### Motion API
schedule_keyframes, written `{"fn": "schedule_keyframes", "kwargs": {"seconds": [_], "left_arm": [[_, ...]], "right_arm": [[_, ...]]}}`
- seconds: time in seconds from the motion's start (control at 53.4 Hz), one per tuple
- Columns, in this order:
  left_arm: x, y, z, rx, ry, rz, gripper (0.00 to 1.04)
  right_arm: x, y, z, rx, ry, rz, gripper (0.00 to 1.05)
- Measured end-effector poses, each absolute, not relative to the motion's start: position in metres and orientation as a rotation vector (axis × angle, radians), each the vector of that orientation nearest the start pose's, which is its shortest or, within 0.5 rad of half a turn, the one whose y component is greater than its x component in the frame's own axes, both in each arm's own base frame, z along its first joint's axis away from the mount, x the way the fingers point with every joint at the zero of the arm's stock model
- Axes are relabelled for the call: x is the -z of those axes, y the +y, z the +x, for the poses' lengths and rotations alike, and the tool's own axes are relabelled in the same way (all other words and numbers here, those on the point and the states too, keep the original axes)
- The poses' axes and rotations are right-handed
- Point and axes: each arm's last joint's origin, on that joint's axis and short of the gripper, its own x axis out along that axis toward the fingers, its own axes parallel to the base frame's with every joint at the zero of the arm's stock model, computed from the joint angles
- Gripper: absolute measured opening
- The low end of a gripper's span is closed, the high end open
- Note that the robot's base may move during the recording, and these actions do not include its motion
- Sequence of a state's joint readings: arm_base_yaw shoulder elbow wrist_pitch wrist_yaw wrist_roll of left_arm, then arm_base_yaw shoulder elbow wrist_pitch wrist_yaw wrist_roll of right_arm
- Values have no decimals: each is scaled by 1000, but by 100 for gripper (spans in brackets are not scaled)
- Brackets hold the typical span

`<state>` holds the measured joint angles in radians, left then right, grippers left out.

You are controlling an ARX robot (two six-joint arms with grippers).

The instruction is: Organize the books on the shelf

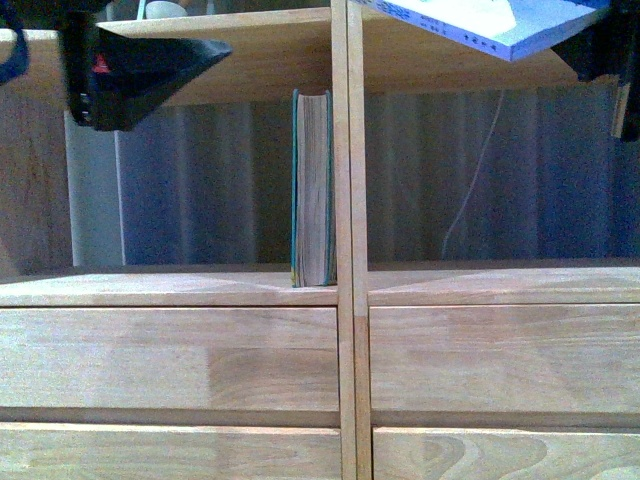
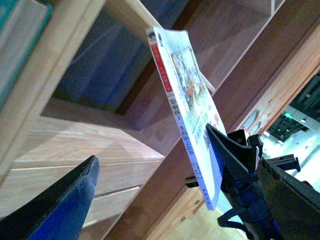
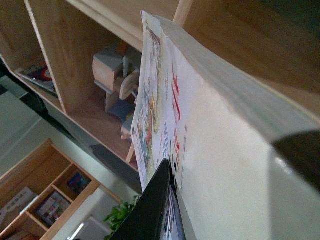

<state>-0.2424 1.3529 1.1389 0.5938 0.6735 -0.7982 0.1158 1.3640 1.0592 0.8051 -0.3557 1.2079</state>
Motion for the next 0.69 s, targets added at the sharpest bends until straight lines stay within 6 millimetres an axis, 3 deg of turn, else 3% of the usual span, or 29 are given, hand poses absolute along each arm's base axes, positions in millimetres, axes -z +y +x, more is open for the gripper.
{"fn": "schedule_keyframes", "kwargs": {"seconds": [0.206,0.468,0.693], "left_arm": [[-394,-119,292,1051,11,-674,98],[-402,-130,292,1076,-22,-688,98],[-404,-134,292,1046,-52,-705,69]], "right_arm": [[-390,68,278,-806,-121,1111,15],[-379,88,262,-883,-49,1160,15],[-371,99,258,-903,-27,1174,15]]}}
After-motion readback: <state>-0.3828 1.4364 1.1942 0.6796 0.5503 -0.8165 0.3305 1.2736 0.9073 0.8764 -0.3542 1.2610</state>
